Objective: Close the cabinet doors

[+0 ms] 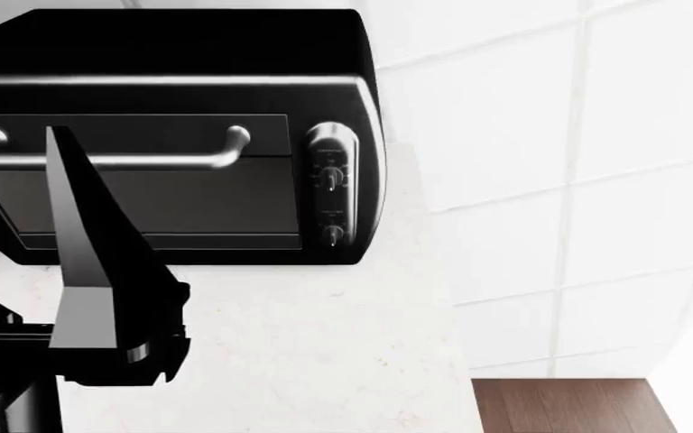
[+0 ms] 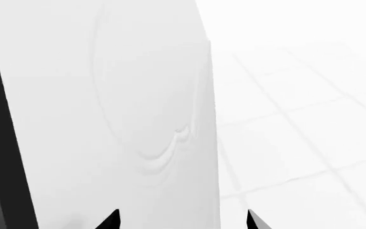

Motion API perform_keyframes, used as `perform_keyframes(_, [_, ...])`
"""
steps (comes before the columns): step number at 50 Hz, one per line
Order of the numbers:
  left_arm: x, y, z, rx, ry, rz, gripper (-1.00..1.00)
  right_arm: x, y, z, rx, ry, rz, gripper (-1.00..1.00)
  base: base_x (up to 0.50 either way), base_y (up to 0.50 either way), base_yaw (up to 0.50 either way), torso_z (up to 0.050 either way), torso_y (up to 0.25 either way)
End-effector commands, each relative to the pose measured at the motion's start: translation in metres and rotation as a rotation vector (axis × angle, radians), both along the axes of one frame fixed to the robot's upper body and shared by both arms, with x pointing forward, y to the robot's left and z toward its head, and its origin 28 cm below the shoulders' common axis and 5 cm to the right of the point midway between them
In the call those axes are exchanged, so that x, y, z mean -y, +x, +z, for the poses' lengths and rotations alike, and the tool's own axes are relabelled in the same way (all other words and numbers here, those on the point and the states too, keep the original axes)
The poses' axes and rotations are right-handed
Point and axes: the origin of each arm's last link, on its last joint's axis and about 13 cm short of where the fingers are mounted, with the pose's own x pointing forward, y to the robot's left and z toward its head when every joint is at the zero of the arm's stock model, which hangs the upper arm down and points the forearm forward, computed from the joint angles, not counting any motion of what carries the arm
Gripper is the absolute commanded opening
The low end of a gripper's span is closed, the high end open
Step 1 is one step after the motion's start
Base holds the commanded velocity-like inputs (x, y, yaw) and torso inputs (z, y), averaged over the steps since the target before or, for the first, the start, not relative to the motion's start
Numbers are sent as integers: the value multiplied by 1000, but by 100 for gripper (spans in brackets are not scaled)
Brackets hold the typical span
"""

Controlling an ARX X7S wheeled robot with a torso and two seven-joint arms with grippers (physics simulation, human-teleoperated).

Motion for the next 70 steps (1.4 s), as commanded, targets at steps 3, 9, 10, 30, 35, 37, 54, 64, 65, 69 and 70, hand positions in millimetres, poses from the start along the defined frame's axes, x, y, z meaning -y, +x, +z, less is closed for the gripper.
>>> perform_keyframes(3, [-1, -1, -1, -1, -4, 2, 100, -27, 30, 28, -44, -152, -1, 100, 0, 0, 3, 0, 0])
perform_keyframes(9, [-4, -2, 1, -1, -15, 10, 100, -32, 46, 33, -71, -176, -12, 100, 0, 0, 3, 0, 0])
perform_keyframes(10, [-4, -3, 1, 0, -15, 12, 100, -34, 49, 33, -73, -181, -13, 100, 0, 0, 3, 0, 0])
perform_keyframes(30, [-28, -21, 4, 12, -29, 123, 100, -77, 90, 28, -134, -252, 105, 100, 2, 0, 2, 1, 0])
perform_keyframes(35, [-37, -31, 5, 13, -33, 182, 100, -86, 110, 21, -162, -264, 137, 100, 0, 0, 0, 2, 0])
perform_keyframes(37, [-43, -34, 5, 14, -34, 211, 100, -90, 122, 17, -177, -268, 147, 100, 0, 0, 0, 0, 0])
perform_keyframes(54, [-96, -85, 9, 29, -54, 516, 100, -119, 227, -14, -302, -248, 165, 100, 0, 0, 0, 0, 0])
perform_keyframes(64, [-106, -85, 5, 11, -57, 570, 100, -105, 250, -71, -431, -266, 120, 100, 0, 0, 0, 0, 0])
perform_keyframes(65, [-107, -84, 5, 10, -56, 571, 100, -104, 251, -73, -434, -266, 118, 100, 0, 0, 0, 0, 0])
perform_keyframes(69, [-107, -82, 3, 0, -53, 574, 100, -97, 256, -80, -458, -246, 100, 100, 0, 0, 0, 0, 0])
perform_keyframes(70, [-107, -82, 3, 1, -50, 575, 100, -96, 257, -82, -464, -248, 89, 100, 0, 0, 0, 0, 0])
